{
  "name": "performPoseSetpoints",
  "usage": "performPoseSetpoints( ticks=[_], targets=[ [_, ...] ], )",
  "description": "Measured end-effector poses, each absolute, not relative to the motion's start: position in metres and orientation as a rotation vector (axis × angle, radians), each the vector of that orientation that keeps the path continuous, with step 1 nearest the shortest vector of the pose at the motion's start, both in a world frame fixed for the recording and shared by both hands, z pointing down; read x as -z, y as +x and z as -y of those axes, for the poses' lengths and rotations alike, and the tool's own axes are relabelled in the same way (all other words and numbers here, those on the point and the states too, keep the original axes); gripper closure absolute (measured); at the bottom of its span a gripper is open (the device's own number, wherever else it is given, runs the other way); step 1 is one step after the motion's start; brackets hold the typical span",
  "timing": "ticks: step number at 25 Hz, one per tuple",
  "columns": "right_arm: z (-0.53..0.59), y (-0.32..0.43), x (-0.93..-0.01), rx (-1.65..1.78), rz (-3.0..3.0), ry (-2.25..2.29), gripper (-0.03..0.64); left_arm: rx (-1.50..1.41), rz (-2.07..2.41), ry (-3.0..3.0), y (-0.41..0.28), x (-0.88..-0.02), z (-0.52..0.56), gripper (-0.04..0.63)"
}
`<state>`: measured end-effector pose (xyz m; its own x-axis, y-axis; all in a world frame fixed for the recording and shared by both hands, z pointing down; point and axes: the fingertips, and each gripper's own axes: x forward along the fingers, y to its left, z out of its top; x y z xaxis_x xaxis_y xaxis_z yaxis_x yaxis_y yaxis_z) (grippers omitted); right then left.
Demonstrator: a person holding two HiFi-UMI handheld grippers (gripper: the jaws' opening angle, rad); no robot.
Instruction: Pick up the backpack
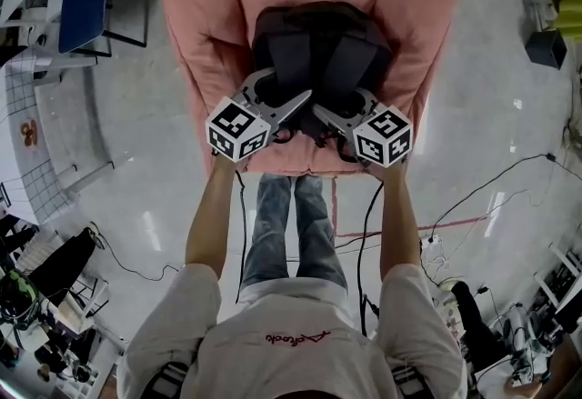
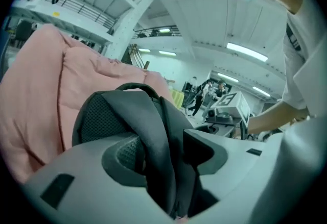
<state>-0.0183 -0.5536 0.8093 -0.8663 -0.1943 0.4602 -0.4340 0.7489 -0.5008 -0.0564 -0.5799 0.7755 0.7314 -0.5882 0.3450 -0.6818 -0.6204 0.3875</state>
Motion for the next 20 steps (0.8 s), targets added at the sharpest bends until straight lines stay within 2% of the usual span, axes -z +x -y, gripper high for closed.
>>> performPoseSetpoints(
  ticks=[9, 10, 12, 13, 17, 20],
  targets=[
    [0.557, -0.054, -0.803, -0.830, 2.613, 0.417, 0.414, -0.299, 0.899, 2.499, -0.028, -0.770, 0.602, 0.389],
    [0.558, -0.056, -0.802, -0.853, 2.620, 0.413, 0.420, -0.278, 0.912, 2.494, -0.032, -0.766, 0.605, 0.405],
    [0.562, -0.060, -0.797, -0.903, 2.649, 0.415, 0.471, -0.219, 0.952, 2.483, -0.041, -0.756, 0.611, 0.505],
    [0.564, -0.064, -0.794, -0.913, 2.670, 0.422, 0.472, -0.200, 0.968, 2.483, -0.045, -0.751, 0.613, 0.528],
    [0.575, -0.076, -0.783, -0.823, 2.711, 0.477, 0.477, -0.192, 1.014, 2.511, -0.054, -0.737, 0.621, 0.538],
    [0.576, -0.075, -0.769, -0.646, 2.689, 0.553, 0.506, -0.134, 1.030, 2.522, -0.059, -0.722, 0.622, 0.538]
  ],
)
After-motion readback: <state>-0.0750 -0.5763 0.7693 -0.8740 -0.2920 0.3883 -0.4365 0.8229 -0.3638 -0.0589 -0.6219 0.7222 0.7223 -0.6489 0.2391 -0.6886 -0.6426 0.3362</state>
